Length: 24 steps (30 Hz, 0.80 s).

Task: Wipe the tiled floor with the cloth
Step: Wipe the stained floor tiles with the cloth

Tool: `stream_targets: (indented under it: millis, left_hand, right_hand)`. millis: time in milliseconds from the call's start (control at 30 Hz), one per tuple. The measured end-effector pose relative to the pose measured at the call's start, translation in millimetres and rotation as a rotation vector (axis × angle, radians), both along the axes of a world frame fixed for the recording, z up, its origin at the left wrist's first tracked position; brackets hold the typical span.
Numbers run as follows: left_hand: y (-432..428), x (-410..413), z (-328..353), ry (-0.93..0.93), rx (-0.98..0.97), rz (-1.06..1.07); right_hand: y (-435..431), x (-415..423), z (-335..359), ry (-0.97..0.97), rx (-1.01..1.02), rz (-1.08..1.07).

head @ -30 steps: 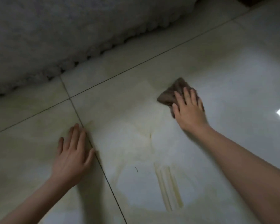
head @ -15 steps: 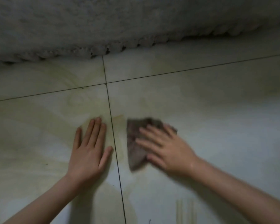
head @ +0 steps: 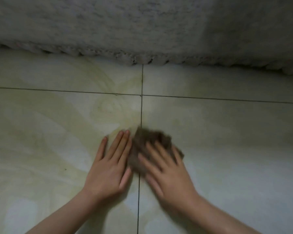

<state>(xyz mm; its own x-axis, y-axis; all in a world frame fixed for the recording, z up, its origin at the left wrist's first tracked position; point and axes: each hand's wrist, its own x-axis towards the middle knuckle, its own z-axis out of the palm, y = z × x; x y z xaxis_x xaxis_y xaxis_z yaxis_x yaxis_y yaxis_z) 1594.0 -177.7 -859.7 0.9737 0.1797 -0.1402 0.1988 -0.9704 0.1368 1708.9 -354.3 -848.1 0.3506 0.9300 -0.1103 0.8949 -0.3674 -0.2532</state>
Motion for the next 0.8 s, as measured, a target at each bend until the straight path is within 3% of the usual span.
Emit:
stream_targets:
  millis: [133, 200, 300, 400, 500, 567, 667, 800]
  left_hand:
    - [1.0, -0.2, 0.9, 0.009, -0.002, -0.013]
    - [0.7, -0.2, 1.3, 0.007, 0.001, -0.002]
    - [1.1, -0.8, 0.8, -0.006, 0.002, 0.009]
    - [-0.1, -0.6, 1.1, -0.018, -0.015, 0.013]
    - [0.4, -0.5, 1.4, -0.029, -0.013, 0.017]
    - [0.6, -1.6, 0.7, -0.045, -0.024, 0.021]
    - [0.5, -2.0, -1.9, -0.082, -0.032, 0.012]
    - [-0.3, -0.8, -0.9, -0.082, -0.027, 0.027]
  right_hand:
    - [-17.3, 37.7, 5.5, 0.013, -0.102, 0.338]
    - [18.2, 91.9, 6.6, -0.035, -0.077, 0.366]
    - [91.2, 166.9, 7.0, -0.088, -0.087, 0.089]
    - [148.5, 200.9, 6.0, -0.016, -0.128, -0.273]
    - [161.5, 183.1, 3.4, -0.028, -0.11, -0.374]
    - [140.0, 150.9, 2.0, -0.077, -0.065, -0.289]
    - [84.8, 97.2, 5.2, 0.017, -0.002, -0.12]
    - [48.8, 88.0, 10.4, 0.071, -0.094, 0.17]
